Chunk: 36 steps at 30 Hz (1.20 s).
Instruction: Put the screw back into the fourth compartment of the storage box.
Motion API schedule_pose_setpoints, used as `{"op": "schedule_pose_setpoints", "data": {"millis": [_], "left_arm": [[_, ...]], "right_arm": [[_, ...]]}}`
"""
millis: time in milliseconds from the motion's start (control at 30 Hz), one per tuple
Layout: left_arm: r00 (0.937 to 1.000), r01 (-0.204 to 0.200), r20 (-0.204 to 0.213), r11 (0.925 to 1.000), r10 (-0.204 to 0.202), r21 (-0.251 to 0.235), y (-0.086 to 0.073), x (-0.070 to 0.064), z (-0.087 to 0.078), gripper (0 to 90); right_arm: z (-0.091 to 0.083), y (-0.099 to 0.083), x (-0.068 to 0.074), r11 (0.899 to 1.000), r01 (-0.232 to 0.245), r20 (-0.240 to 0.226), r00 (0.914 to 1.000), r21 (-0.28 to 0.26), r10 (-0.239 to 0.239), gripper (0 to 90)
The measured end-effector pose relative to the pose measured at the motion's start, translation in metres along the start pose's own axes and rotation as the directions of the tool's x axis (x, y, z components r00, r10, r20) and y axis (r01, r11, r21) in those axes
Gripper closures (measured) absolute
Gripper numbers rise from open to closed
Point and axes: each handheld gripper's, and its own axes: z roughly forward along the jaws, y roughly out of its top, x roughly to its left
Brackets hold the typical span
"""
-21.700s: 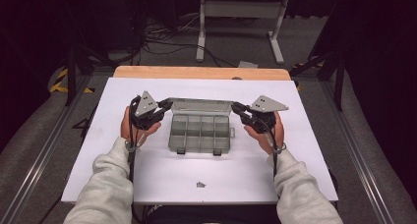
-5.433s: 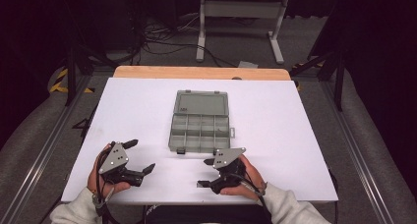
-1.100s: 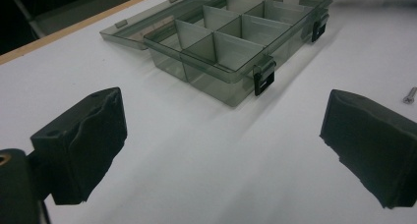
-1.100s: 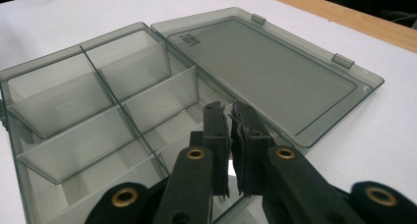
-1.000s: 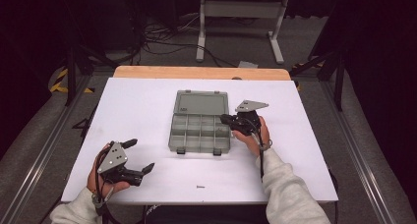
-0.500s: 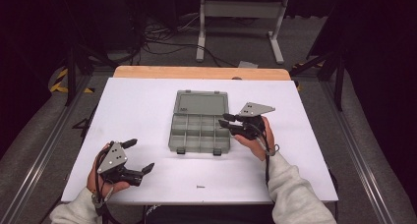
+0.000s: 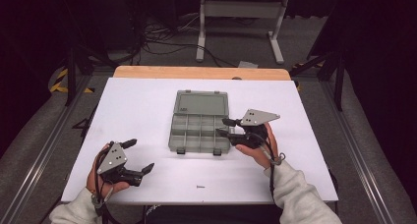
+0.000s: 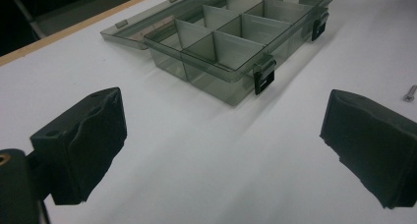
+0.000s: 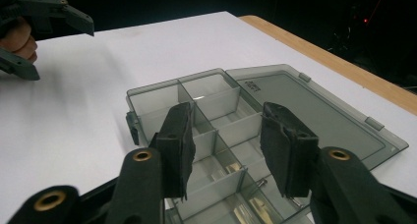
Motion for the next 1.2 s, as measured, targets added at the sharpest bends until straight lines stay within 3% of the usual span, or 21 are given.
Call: {"op": "schedule_pose_setpoints", "data": {"millis": [600,933,1200], "left_arm": [[0.9999,-0.011,-0.003,0.9999,0.011,0.007,0.000,0.000,0.002,4.1],[0.9999,-0.009,-0.005,0.9999,0.009,0.011,0.000,0.000,0.002,4.0],[0.9999,-0.010,-0.006,0.9999,0.010,0.008,0.000,-0.001,0.001,4.0]], "right_arm": [[-0.001,-0.012,0.033,0.996,0.037,-0.042,0.9985,0.083,-0.034,19.7],[0.000,-0.022,0.060,0.990,0.079,-0.130,0.9895,0.117,-0.064,16.4],[0.013,-0.031,0.082,0.979,0.125,-0.220,0.9717,0.163,-0.087,19.3]]}}
